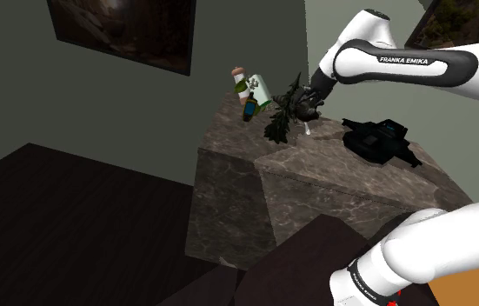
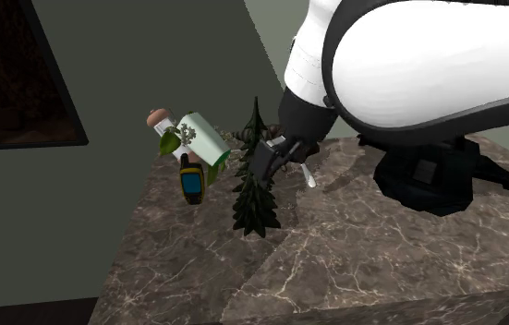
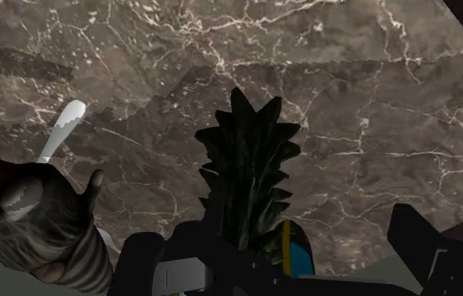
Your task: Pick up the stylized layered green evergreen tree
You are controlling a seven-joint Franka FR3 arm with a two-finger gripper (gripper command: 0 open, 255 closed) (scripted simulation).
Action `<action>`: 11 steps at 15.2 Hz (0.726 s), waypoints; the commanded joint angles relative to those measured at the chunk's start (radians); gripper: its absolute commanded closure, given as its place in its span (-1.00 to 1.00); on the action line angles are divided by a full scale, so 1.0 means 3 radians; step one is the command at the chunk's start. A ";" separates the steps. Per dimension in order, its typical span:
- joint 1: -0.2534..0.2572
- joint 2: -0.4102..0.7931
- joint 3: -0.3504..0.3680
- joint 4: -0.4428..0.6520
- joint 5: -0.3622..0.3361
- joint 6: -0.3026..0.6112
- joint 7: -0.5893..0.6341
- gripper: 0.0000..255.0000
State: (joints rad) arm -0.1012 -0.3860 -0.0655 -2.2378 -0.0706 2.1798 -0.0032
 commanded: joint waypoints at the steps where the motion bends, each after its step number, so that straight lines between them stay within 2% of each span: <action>1: -0.0036 0.0184 -0.0002 0.0138 -0.0037 0.0179 0.0075 -1.00; 6: -0.0123 0.0611 -0.0020 0.0531 -0.0135 0.0527 0.0258 -1.00; 11: -0.0128 0.0645 -0.0023 0.0342 -0.0153 0.0751 0.0281 -1.00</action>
State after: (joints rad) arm -0.1388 -0.1947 -0.0718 -2.1214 -0.1151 2.3877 0.0799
